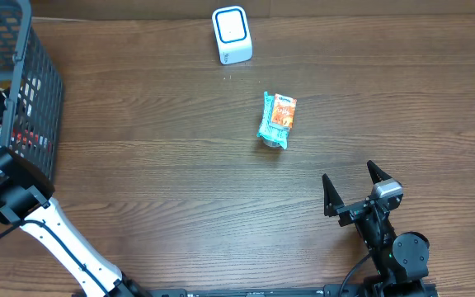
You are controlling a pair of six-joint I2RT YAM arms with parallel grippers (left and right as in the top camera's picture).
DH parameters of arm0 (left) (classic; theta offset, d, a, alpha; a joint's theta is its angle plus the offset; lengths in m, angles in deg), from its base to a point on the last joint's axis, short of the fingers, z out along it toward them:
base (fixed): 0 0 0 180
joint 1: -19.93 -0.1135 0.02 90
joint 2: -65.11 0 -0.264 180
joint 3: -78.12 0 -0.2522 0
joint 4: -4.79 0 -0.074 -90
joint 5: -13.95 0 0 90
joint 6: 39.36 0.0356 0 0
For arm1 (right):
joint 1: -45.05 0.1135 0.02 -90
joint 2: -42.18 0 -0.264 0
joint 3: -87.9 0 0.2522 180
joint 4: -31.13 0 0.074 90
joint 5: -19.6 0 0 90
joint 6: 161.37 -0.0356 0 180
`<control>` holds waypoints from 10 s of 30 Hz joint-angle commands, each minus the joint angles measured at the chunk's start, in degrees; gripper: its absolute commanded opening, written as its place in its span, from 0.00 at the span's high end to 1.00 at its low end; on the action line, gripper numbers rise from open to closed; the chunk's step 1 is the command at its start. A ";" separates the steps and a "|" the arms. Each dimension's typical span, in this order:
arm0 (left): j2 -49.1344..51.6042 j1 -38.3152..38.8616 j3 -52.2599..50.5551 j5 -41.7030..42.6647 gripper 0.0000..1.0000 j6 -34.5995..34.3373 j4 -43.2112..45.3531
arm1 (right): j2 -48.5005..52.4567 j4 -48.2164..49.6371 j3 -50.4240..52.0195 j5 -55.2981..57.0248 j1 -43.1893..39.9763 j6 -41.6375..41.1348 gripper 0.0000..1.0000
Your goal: Scan the item barcode
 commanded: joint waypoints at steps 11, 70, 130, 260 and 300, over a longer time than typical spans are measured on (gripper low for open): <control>7.30 1.40 -0.72 -2.05 0.00 -2.97 2.54 | -0.57 0.26 0.61 0.04 -0.31 -0.20 0.00; -34.93 1.95 1.66 3.17 0.96 -12.26 -1.68 | -0.57 0.26 0.61 0.04 -0.31 -0.20 0.00; 3.45 2.10 1.55 5.64 0.00 18.34 5.29 | -0.57 0.26 0.61 0.04 -0.31 -0.20 0.00; -34.64 49.75 -53.35 -1.22 0.00 -28.35 8.87 | -0.57 0.26 0.61 0.04 -0.31 -0.20 0.00; -34.64 34.60 -47.87 -14.03 0.00 -30.01 23.98 | -0.57 0.26 0.61 0.04 -0.31 -0.20 0.00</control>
